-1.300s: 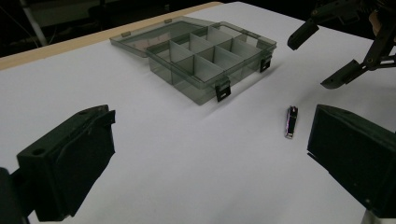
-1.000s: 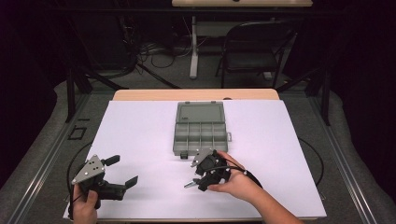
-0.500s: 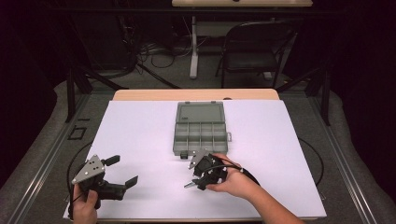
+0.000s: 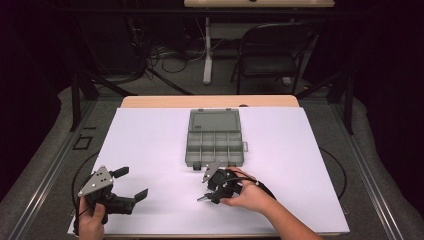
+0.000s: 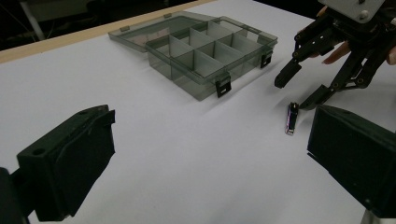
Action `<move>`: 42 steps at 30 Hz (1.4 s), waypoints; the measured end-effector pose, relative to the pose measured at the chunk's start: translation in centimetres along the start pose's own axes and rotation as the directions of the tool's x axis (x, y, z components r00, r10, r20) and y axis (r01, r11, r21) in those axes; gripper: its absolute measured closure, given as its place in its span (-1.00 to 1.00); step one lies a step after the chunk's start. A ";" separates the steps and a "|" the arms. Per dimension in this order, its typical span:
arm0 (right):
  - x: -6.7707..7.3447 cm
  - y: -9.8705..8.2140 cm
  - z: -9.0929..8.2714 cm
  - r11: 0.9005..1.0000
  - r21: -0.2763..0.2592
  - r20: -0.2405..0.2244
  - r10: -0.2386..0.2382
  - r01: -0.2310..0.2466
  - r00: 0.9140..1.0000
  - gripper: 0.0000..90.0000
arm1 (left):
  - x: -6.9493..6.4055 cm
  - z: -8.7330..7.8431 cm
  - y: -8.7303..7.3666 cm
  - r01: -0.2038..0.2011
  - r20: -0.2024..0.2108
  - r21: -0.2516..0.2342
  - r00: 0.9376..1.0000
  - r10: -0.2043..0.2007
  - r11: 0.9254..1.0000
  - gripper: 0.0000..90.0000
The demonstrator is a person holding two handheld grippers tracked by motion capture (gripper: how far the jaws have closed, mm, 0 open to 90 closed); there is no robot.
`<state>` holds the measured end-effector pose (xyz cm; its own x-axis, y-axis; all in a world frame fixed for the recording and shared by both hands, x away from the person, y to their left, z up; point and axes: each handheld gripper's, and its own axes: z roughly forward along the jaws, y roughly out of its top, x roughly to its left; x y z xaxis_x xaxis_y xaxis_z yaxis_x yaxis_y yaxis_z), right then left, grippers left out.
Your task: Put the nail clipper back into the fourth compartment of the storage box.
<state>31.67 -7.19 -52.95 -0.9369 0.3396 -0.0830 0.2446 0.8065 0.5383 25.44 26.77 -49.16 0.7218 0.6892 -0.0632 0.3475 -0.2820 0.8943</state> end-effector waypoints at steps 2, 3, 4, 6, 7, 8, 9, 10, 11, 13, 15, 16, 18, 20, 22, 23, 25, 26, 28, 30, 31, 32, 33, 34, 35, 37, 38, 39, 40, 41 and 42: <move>0.0 -0.1 0.1 1.000 0.001 -0.007 0.004 -0.004 1.000 0.06 | 0.0 0.1 0.0 0.000 0.001 0.000 1.000 0.000 1.000 -0.99; 0.1 -0.2 0.1 1.000 0.003 -0.015 0.009 -0.009 1.000 0.07 | 0.0 0.1 0.0 -0.002 0.001 0.004 1.000 0.002 1.000 -0.99; 0.1 -0.2 0.1 1.000 0.003 -0.015 0.009 -0.009 1.000 0.07 | 0.0 0.1 0.0 -0.002 0.001 0.006 1.000 0.002 1.000 -0.99; 0.1 -0.3 0.3 1.000 0.009 -0.025 0.014 -0.014 1.000 0.13 | 0.0 0.1 0.0 0.000 0.002 0.005 1.000 0.000 1.000 -0.99; 0.1 -0.3 0.3 1.000 0.009 -0.025 0.014 -0.014 1.000 0.13 | 0.0 0.1 0.0 0.000 0.002 0.005 1.000 0.000 1.000 -0.99; 0.0 -0.4 0.4 1.000 0.008 -0.032 0.016 -0.015 0.999 0.14 | 0.0 0.1 0.0 0.001 0.002 0.006 1.000 -0.001 1.000 -0.99; 0.0 -0.5 0.4 1.000 0.009 -0.038 0.018 -0.018 0.999 0.15 | 0.1 0.1 0.0 0.001 0.001 0.006 1.000 -0.001 1.000 -0.99; 0.0 -0.6 0.5 1.000 0.011 -0.045 0.024 -0.023 0.999 0.16 | 0.1 0.2 0.0 0.001 0.001 0.007 1.000 -0.001 1.000 -0.99; 0.0 -0.7 0.7 1.000 0.012 -0.054 0.027 -0.026 0.998 0.17 | 0.1 0.2 -0.1 0.002 0.001 0.006 1.000 -0.002 1.000 -0.99; 0.0 -0.7 0.7 1.000 0.013 -0.053 0.026 -0.025 0.998 0.17 | 0.1 0.2 -0.1 0.002 0.002 0.006 1.000 -0.002 1.000 -0.99; 0.0 -0.7 0.7 1.000 0.007 -0.058 0.024 -0.023 0.998 0.19 | 0.1 0.2 -0.1 0.003 0.002 0.006 1.000 -0.003 1.000 -0.99; -0.1 -0.7 0.6 1.000 0.001 -0.067 0.026 -0.026 0.997 0.22 | 0.1 0.2 -0.1 0.003 0.000 0.008 1.000 -0.003 1.000 -0.99; -0.1 -0.7 0.6 1.000 0.000 -0.068 0.028 -0.028 0.997 0.23 | 0.1 0.2 -0.1 0.002 0.000 0.008 1.000 -0.002 1.000 -0.99; -0.1 -0.7 0.7 1.000 0.000 -0.070 0.031 -0.031 0.997 0.26 | 0.1 0.2 -0.1 0.002 0.002 0.006 1.000 -0.002 1.000 -0.99; -0.2 -0.8 0.8 0.999 0.003 -0.076 0.034 -0.034 0.997 0.30 | 0.1 0.2 -0.1 0.004 0.002 0.006 1.000 -0.004 1.000 -0.99; -0.3 -0.8 0.9 1.000 0.003 -0.077 0.031 -0.031 0.997 0.31 | 0.1 0.2 -0.1 0.005 0.001 0.006 1.000 -0.005 1.000 -0.99; -0.3 -0.8 0.9 0.999 0.000 -0.080 0.034 -0.034 0.996 0.33 | 0.1 0.2 -0.2 0.005 0.000 0.009 1.000 -0.005 1.000 -0.99; -0.3 -1.0 1.0 0.999 -0.003 -0.089 0.038 -0.038 0.995 0.38 | 0.2 0.2 -0.2 0.005 0.000 0.010 1.000 -0.005 1.000 -0.99; -0.4 -1.1 1.1 0.999 -0.007 -0.093 0.041 -0.042 0.995 0.42 | 0.2 0.2 -0.2 0.005 0.001 0.010 1.000 -0.005 1.000 -0.99; -0.4 -1.2 1.0 0.999 -0.010 -0.096 0.043 -0.045 0.994 0.46 | 0.2 0.2 -0.2 0.006 0.000 0.010 1.000 -0.006 1.000 -0.99; -0.4 -1.2 1.0 0.999 -0.010 -0.096 0.043 -0.045 0.994 0.46 | 0.2 0.2 -0.2 0.006 0.000 0.011 1.000 -0.006 1.000 -0.99; -0.4 -1.3 1.0 0.999 -0.012 -0.097 0.046 -0.047 0.994 0.47 | 0.2 0.2 -0.2 0.005 0.000 0.011 1.000 -0.005 1.000 -0.99; -0.4 -1.3 1.0 0.999 -0.014 -0.098 0.048 -0.049 0.994 0.48 | 0.2 0.2 -0.2 0.005 0.000 0.010 1.000 -0.005 1.000 -0.99; -0.4 -1.3 1.0 0.999 -0.015 -0.099 0.042 -0.044 0.994 0.50 | 0.1 0.3 -0.2 0.005 0.000 0.010 1.000 -0.005 1.000 -0.99; -0.4 -1.3 1.0 0.999 -0.015 -0.099 0.042 -0.044 0.994 0.50 | 0.1 0.3 -0.2 0.005 0.000 0.011 1.000 -0.005 1.000 -0.99; -0.4 -1.3 1.0 0.999 -0.014 -0.098 0.032 -0.033 0.995 0.52 | 0.1 0.3 -0.2 0.004 -0.001 0.011 1.000 -0.004 1.000 -0.98; -0.2 -1.3 1.0 1.000 -0.014 -0.098 0.027 -0.028 0.995 0.55 | 0.1 0.3 -0.2 0.005 -0.001 0.012 1.000 -0.005 1.000 -0.98; -0.2 -1.3 1.0 1.000 -0.015 -0.097 0.020 -0.022 0.995 0.57 | 0.2 0.3 -0.2 0.005 -0.001 0.012 1.000 -0.005 1.000 -0.98; -0.2 -1.3 1.0 1.000 -0.015 -0.097 0.020 -0.022 0.995 0.57 | 0.2 0.3 -0.2 0.005 -0.001 0.012 1.000 -0.005 1.000 -0.98; -0.2 -1.3 1.0 1.000 -0.015 -0.097 0.018 -0.019 0.995 0.58 | 0.2 0.3 -0.2 0.005 -0.003 0.012 1.000 -0.005 1.000 -0.98; -0.1 -1.3 1.0 1.000 -0.013 -0.096 0.010 -0.012 0.995 0.60 | 0.2 0.3 -0.2 0.006 -0.003 0.013 1.000 -0.006 1.000 -0.98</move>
<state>31.67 -7.81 -54.45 -0.9539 0.3000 0.0034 0.2523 0.7963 0.5498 25.66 26.76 -49.49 0.7183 0.6925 -0.0673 0.3593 -0.2865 0.8882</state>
